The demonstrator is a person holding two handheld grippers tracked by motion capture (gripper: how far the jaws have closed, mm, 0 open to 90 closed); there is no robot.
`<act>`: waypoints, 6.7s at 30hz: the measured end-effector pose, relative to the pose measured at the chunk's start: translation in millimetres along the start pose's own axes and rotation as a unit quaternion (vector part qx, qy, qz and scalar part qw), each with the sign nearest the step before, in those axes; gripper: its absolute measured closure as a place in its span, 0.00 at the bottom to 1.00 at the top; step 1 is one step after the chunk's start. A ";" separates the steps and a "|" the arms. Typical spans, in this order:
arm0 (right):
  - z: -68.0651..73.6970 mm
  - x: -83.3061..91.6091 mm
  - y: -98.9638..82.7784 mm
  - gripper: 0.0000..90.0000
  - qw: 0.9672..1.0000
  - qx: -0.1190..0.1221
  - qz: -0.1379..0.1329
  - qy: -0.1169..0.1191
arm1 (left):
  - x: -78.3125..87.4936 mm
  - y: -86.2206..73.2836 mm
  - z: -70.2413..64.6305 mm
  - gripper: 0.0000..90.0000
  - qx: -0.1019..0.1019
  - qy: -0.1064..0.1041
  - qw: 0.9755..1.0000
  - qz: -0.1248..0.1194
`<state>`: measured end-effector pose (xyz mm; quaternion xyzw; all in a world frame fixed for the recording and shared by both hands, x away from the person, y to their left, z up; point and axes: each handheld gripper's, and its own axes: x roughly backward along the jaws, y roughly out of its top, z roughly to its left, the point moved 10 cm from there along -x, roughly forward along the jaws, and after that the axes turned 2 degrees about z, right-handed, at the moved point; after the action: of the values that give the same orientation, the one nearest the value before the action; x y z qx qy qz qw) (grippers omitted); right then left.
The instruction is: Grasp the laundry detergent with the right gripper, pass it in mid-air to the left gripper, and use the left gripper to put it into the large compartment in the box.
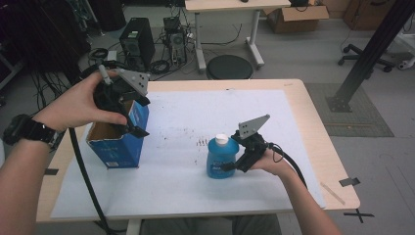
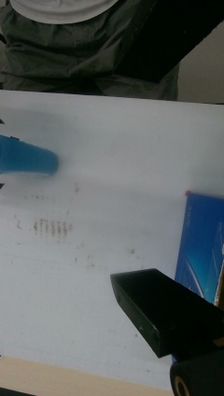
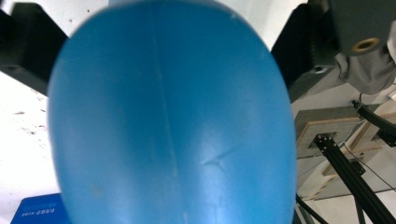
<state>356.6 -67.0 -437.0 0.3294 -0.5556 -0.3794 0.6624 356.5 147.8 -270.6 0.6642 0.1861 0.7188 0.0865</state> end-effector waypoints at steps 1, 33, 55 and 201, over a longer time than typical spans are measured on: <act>0.0 0.0 0.0 0.13 1.000 0.000 0.000 0.000 | -0.1 0.0 0.2 0.05 0.001 0.001 1.000 0.000; 0.4 -0.3 0.0 0.34 1.000 0.020 -0.008 -0.011 | 2.0 1.1 -1.8 0.05 -0.001 0.002 1.000 0.001; -0.1 0.2 -1.3 0.45 0.999 0.031 -0.008 -0.016 | 3.7 3.7 -3.0 0.05 -0.004 0.002 1.000 0.001; 14.8 -32.0 146.2 0.16 0.997 0.062 0.045 -0.008 | -29.3 69.1 -21.6 0.42 -0.020 -0.012 0.993 0.114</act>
<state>358.9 33.0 -324.6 0.3417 -0.5978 -0.3163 0.6525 346.6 70.3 -272.2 0.6876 0.0942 0.7197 0.0196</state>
